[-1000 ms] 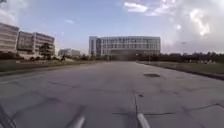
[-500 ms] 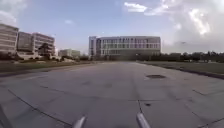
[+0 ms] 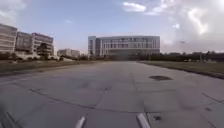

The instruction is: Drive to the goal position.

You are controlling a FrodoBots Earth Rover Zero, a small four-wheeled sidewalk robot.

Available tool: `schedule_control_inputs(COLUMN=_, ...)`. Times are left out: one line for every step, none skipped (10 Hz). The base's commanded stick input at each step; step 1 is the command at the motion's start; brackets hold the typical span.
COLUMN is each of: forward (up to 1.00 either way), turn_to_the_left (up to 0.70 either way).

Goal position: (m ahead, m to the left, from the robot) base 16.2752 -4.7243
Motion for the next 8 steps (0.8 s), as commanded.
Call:
schedule_control_inputs(forward=0.70, turn_to_the_left=0.00)
schedule_control_inputs(forward=0.70, turn_to_the_left=0.00)
schedule_control_inputs(forward=0.70, turn_to_the_left=0.00)
schedule_control_inputs(forward=0.70, turn_to_the_left=0.00)
schedule_control_inputs(forward=0.70, turn_to_the_left=0.00)
schedule_control_inputs(forward=0.70, turn_to_the_left=0.00)
schedule_control_inputs(forward=0.70, turn_to_the_left=0.00)
schedule_control_inputs(forward=0.70, turn_to_the_left=0.00)
